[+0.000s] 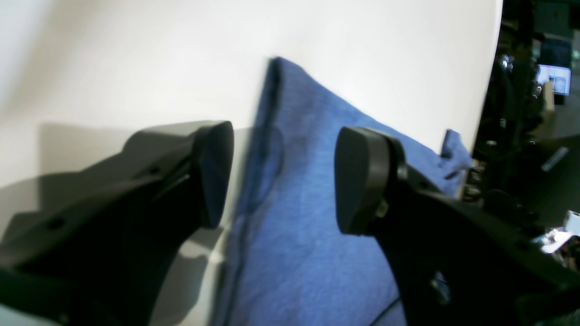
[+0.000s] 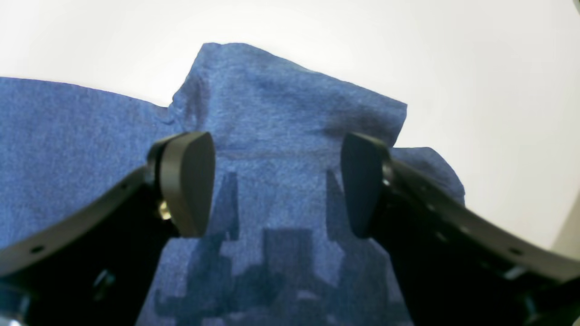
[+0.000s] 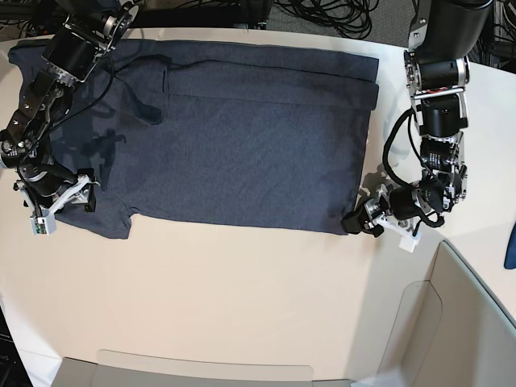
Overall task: Layout the t-shirt on the table in an organized manner, then fold the t-shirt properly
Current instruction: 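Grasp the shirt hem edge with both grippers at its two corners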
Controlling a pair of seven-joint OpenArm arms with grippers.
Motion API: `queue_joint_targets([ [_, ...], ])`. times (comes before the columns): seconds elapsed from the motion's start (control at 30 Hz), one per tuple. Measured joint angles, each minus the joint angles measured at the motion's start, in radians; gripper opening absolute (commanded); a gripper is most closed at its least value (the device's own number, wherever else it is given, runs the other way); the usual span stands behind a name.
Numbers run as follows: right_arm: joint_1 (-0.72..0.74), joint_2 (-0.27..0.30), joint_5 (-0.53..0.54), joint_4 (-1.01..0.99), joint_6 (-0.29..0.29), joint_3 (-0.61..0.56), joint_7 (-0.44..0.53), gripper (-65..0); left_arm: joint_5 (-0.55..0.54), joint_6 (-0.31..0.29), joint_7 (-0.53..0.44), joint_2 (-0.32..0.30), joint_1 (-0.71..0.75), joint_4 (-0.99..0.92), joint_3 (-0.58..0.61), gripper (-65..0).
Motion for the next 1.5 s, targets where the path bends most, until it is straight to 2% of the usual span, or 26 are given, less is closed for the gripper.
queue_joint_targets([
  [0.2,0.000,0.000,0.001,0.000,0.000,0.000,0.000,-21.8,-0.002,-0.003,-0.009,0.043,-0.002,0.000,0.002,-29.9],
  [0.37,-0.001,0.000,0.003,0.000,0.000,0.000,0.000,-21.8,-0.010,-0.007,-0.019,0.049,-0.009,0.002,0.073,-31.2],
  [0.53,-0.001,0.000,0.003,0.000,0.000,0.000,0.000,-21.8,0.010,-0.002,-0.071,0.051,-0.010,0.000,0.086,-49.7],
  [0.63,-0.001,0.000,0.003,0.000,0.000,0.000,0.000,-21.8,0.021,0.005,-0.076,0.051,-0.007,-0.001,0.087,-62.5],
  [0.67,-0.001,0.000,0.001,0.000,0.000,0.000,0.000,-21.8,0.026,0.005,-0.075,0.050,-0.006,-0.001,0.087,-65.0],
  [0.87,0.006,0.005,0.000,-0.003,0.000,0.000,-0.003,-21.7,0.024,0.005,-0.076,0.051,-0.005,-0.002,0.087,-65.0],
  [0.97,0.051,0.051,0.004,-0.050,0.000,-0.001,0.002,-21.7,0.024,0.005,-0.077,0.051,-0.005,-0.003,0.087,-65.0],
  [1.03,0.103,0.093,0.006,-0.132,0.000,0.023,0.004,-21.7,0.023,0.006,-0.078,0.050,-0.005,-0.003,0.087,-65.0],
  [1.17,0.190,0.129,-0.014,-0.364,0.000,0.150,0.006,-21.7,0.021,0.005,-0.079,0.050,-0.005,-0.003,0.087,-65.0],
  [1.27,0.241,0.160,-0.011,-0.539,0.003,0.169,-0.004,-21.6,0.022,0.005,-0.079,0.051,-0.005,-0.003,0.089,-65.0],
  [1.33,0.274,0.173,-0.010,-0.616,0.003,0.170,0.035,-21.6,0.021,0.005,-0.079,0.051,-0.004,-0.003,0.091,-65.0],
  [1.4,0.294,0.180,0.010,-0.667,0.002,0.169,0.114,-21.6,0.020,0.005,-0.079,0.051,-0.003,-0.003,0.091,-65.0],
  [1.5,0.301,0.181,0.004,-0.713,0.003,0.169,0.150,-21.6,0.018,0.005,-0.079,0.050,-0.002,-0.003,0.091,-65.0],
])
